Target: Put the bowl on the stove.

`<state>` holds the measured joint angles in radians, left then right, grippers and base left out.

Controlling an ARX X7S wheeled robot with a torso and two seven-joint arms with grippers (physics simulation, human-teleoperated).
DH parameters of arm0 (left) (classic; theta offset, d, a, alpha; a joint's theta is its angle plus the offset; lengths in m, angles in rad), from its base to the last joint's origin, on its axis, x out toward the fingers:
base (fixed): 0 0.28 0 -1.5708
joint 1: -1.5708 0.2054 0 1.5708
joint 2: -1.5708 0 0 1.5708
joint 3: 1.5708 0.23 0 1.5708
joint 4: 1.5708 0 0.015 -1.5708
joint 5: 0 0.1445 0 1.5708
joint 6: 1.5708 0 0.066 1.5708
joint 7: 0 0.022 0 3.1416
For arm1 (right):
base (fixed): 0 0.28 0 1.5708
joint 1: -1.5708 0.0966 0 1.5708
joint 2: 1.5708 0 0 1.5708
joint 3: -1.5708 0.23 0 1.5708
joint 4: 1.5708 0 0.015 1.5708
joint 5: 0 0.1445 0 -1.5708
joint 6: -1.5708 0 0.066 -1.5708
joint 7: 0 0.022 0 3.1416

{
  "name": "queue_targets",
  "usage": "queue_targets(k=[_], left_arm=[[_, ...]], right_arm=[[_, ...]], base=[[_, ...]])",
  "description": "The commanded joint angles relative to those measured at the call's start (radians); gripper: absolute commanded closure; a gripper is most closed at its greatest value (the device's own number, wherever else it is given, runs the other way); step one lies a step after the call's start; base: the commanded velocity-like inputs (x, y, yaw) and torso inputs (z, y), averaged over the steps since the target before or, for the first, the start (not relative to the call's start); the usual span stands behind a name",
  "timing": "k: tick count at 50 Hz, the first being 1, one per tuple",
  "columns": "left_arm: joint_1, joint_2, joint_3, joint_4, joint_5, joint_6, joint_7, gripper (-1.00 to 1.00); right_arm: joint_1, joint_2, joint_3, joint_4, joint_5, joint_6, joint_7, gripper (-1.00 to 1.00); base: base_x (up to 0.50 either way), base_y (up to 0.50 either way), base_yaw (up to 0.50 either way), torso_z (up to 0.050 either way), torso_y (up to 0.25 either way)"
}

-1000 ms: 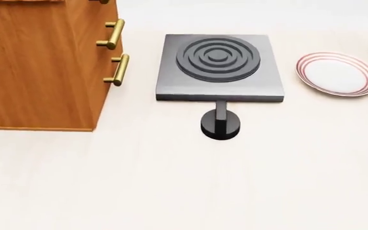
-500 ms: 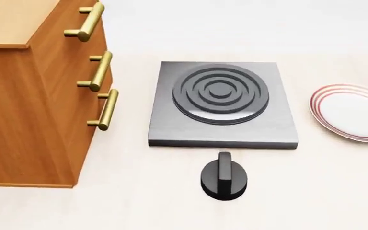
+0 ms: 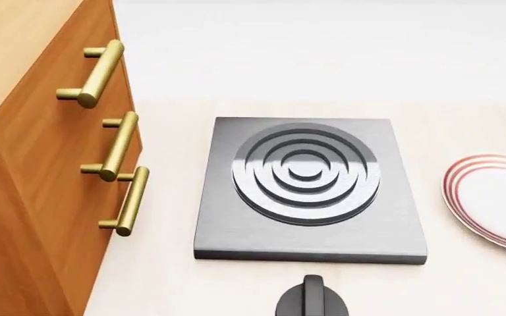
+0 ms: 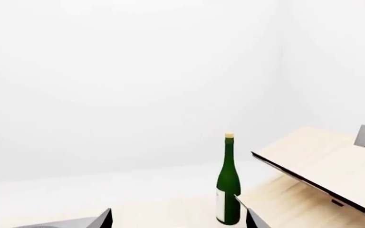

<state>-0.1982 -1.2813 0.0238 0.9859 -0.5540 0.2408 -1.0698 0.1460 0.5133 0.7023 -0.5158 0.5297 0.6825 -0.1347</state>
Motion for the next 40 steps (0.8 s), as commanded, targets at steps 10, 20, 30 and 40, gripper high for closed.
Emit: queue_targets(k=[10,20,30,40], left_arm=[[0.004,0.011,0.008,-0.005,0.011,0.001,0.005,-1.00],[0.012,0.032,0.019,-0.020,0.023,0.011,0.014,-1.00],[0.031,0.026,-0.001,-0.020,0.020,0.012,0.008,-1.00],[0.013,0.032,0.014,-0.018,0.020,-0.002,0.014,-1.00]], right_arm=[[0.017,-0.001,-0.081,0.026,-0.036,0.002,0.022,-1.00],[0.132,0.123,-0.120,0.050,0.074,0.194,-0.001,-1.00],[0.049,0.326,-0.008,0.090,0.233,0.416,-0.196,-1.00],[-0.228,0.440,0.149,0.059,0.246,0.556,-0.368,-1.00]], base=[[0.13,0.00,0.00,0.000,0.000],[0.00,0.00,0.00,0.000,0.000],[0.00,0.00,0.00,0.000,0.000],[0.00,0.00,0.00,0.000,0.000]])
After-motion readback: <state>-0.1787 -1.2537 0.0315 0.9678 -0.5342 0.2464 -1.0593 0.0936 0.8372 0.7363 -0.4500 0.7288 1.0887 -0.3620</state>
